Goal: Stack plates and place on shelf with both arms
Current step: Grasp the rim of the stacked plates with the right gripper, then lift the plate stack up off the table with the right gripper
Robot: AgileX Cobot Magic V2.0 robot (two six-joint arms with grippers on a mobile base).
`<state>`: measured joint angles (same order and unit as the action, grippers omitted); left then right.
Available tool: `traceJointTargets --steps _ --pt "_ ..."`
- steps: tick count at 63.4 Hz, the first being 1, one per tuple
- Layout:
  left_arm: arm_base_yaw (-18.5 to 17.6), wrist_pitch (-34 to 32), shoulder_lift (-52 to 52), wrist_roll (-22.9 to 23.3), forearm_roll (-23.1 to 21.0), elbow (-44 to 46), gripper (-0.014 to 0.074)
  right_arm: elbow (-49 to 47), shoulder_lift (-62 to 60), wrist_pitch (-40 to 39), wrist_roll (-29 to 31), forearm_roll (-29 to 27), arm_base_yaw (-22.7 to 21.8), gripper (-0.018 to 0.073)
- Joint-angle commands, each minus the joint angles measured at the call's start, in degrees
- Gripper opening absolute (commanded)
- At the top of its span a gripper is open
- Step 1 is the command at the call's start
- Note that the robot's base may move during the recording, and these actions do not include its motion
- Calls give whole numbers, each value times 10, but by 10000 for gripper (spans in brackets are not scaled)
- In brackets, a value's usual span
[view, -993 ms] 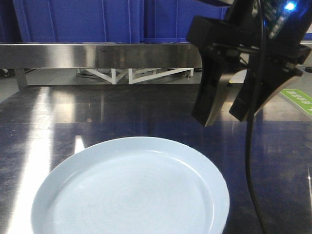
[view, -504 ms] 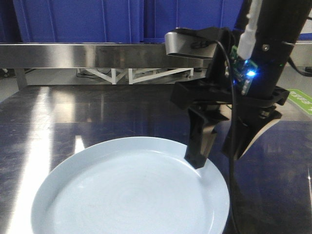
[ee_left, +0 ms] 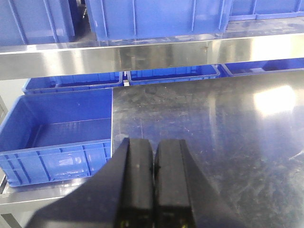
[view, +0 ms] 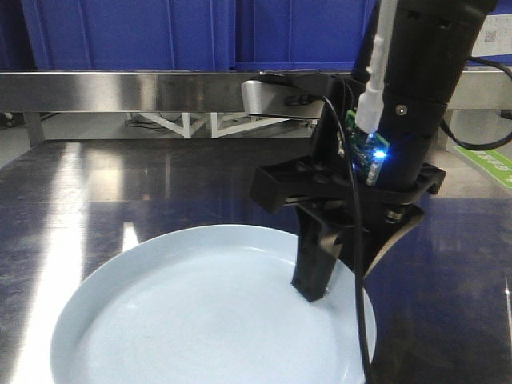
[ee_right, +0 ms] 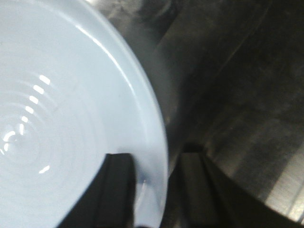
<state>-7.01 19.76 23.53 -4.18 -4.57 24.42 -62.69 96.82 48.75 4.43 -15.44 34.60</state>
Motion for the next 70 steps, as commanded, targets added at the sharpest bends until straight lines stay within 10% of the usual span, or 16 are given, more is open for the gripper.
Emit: traceJointTargets --steps 1,9,70 --pt "2 -59 2 0 -2 15 84 -14 -23 -5 -1 -6 0 160" --pt "2 -60 2 0 -2 15 84 -14 -23 1 -1 -6 0 43" --pt "2 -60 2 0 -2 15 84 -25 -281 -162 -1 17 -39 57"
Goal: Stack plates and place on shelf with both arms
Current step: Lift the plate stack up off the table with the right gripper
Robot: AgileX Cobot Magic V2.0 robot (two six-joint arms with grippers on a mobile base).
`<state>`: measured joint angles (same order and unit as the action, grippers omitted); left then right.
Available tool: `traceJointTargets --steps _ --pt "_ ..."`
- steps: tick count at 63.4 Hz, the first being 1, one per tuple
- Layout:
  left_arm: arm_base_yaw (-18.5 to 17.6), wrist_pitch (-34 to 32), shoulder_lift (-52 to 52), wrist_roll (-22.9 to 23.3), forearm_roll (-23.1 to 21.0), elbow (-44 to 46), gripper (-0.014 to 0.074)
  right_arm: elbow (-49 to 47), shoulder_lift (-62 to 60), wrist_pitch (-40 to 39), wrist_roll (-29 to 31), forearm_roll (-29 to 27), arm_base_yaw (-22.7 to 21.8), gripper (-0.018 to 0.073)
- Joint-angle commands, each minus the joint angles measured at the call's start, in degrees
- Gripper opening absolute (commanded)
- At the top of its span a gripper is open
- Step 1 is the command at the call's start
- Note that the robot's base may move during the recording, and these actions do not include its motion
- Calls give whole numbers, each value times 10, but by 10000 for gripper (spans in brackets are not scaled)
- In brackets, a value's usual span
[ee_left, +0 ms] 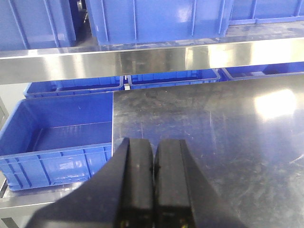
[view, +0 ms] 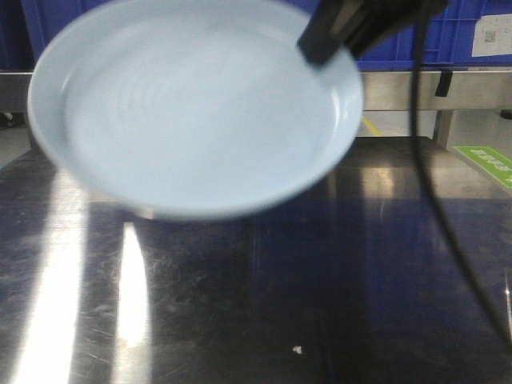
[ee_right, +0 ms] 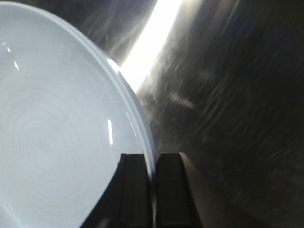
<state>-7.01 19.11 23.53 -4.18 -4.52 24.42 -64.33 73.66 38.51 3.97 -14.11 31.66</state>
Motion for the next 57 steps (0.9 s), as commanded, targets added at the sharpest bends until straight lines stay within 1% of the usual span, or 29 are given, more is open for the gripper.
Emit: traceJointTargets --steps 1,13,33,45,57 --pt "2 -53 2 0 -2 15 84 -5 -55 -65 4 6 -11 57" --pt "2 -53 2 0 -2 15 84 73 -145 -138 4 14 -29 57" --pt "2 -53 2 0 -2 15 84 218 -288 -237 4 22 -29 57" --pt "2 -53 2 0 -2 15 84 294 -373 -276 4 22 -29 57" --pt "2 -53 2 0 -2 15 84 337 -442 -303 4 22 -29 57"
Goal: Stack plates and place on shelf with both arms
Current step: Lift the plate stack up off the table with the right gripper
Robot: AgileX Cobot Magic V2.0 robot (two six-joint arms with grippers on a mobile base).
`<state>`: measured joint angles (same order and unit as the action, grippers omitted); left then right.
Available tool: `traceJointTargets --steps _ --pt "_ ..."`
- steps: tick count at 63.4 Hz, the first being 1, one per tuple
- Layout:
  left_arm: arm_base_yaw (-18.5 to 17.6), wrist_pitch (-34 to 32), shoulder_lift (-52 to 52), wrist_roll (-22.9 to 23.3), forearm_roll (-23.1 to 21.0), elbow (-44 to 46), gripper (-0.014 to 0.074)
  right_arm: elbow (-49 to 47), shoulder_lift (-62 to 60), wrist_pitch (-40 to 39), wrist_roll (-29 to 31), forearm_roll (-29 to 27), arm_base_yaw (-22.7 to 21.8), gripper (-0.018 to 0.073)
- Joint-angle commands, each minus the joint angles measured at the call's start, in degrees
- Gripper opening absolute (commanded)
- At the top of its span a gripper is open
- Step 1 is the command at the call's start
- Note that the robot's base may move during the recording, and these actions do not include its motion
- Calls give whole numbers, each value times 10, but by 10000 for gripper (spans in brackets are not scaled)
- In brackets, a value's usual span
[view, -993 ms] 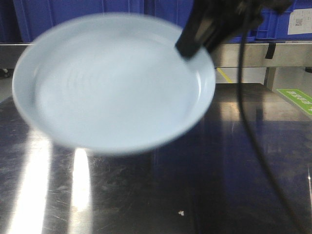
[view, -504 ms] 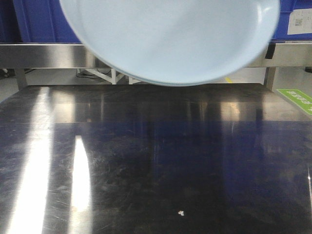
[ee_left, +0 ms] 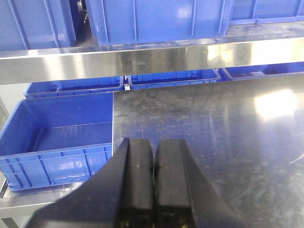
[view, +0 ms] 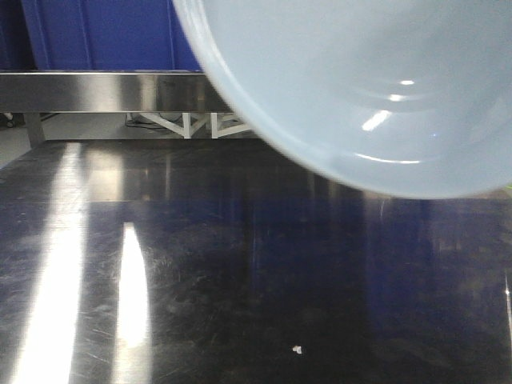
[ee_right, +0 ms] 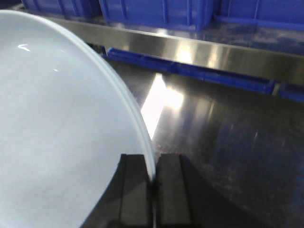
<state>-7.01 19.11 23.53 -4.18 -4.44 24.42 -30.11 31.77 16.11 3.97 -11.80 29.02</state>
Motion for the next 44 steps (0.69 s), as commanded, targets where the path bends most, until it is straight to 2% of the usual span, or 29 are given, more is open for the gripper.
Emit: traceJointTargets --steps 1,44 --pt "2 -53 2 0 -3 15 84 -3 -27 -81 4 -1 -2 57" --pt "2 -48 3 0 -3 15 84 6 -40 -83 4 -1 -2 57"
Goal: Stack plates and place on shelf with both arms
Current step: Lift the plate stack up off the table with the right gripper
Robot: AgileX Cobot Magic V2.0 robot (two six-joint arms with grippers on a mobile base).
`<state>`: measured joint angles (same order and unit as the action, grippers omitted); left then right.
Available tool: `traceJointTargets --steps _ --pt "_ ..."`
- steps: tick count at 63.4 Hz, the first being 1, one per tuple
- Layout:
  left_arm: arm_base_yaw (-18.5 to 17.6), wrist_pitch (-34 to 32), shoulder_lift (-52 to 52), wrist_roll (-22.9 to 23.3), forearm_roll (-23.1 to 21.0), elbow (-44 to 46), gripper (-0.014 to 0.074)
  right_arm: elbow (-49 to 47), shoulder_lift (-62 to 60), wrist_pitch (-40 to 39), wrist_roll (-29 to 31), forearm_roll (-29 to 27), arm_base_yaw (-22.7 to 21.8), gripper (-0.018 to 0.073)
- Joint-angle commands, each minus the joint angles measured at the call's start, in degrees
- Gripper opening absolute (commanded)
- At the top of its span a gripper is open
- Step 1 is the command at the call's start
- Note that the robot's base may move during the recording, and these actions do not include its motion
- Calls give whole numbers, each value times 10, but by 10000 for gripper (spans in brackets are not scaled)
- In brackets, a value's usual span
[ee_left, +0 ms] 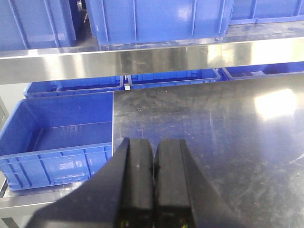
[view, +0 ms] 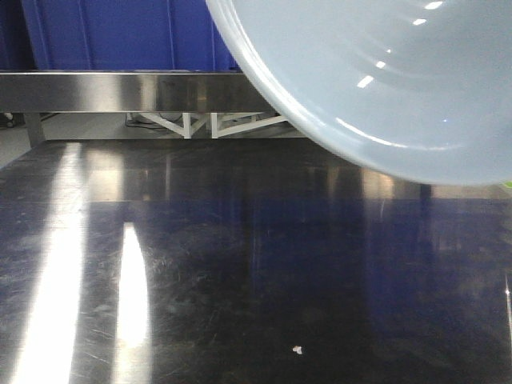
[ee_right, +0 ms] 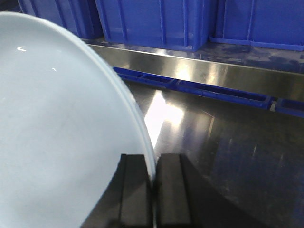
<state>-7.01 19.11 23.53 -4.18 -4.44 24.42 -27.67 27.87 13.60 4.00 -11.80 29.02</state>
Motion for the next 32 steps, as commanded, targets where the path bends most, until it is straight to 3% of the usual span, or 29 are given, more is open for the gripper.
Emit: traceJointTargets --steps 1,32 --pt "2 -48 3 0 -3 15 84 -19 -1 -57 4 -1 -2 57" --pt "2 -48 3 0 -3 15 84 -19 -1 -57 4 -1 -2 57"
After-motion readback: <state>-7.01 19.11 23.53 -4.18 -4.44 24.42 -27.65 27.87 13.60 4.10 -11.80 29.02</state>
